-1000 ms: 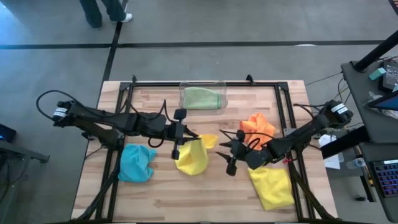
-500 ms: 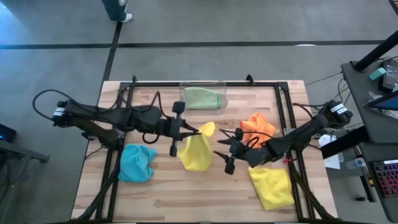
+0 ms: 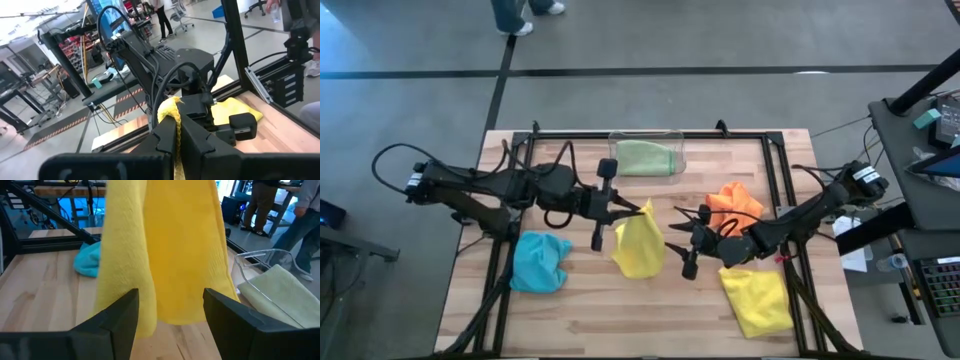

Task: Fold microfiber towels
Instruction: Fold the top yellow microfiber cloth

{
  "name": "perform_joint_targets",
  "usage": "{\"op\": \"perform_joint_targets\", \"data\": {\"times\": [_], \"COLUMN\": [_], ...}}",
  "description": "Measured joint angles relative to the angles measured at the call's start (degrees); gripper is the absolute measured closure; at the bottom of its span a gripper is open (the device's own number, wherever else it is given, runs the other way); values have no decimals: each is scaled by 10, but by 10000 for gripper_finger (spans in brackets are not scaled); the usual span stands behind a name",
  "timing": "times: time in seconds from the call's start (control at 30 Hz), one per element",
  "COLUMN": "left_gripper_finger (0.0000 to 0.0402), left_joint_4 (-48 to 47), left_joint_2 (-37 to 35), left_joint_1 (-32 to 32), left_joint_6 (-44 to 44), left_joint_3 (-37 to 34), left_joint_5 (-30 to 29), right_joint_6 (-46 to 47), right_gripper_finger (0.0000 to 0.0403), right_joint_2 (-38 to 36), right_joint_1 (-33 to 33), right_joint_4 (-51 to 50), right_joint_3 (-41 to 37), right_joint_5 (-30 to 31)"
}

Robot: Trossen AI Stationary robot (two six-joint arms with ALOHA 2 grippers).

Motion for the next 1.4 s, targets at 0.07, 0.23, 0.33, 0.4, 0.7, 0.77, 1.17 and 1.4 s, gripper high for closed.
{"op": "perform_joint_targets", "data": {"times": [0.07, 0.23, 0.33, 0.4, 0.7, 0.77, 1.17, 1.4], "left_gripper_finger": [402, 402, 402, 402, 402, 402, 402, 402], "left_joint_4": [1, 5, 3, 2, 2, -1, 95, 124], "left_joint_2": [0, -1, 0, 2, 11, 12, 9, 5], "left_joint_1": [0, 1, 1, 1, 1, 0, -3, -15], "left_joint_6": [4, 3, 3, 3, -13, -23, -73, -88], "left_joint_3": [0, 0, -3, -7, -17, -19, -124, -155], "left_joint_5": [1, 4, 6, 7, 7, 9, 24, 44], "right_joint_6": [0, 0, 0, 0, 5, 5, 36, 36], "right_gripper_finger": [191, 191, 191, 191, 191, 191, 191, 191], "right_joint_2": [0, 0, 0, 3, 7, 7, 7, 7], "right_joint_1": [0, 0, 0, 0, 1, 1, 2, 5], "right_joint_4": [0, 0, -1, -2, -10, -10, -42, -50], "right_joint_3": [0, 0, 0, 0, 0, 0, -2, -2], "right_joint_5": [0, 0, 0, 0, -1, -1, -11, -15]}}
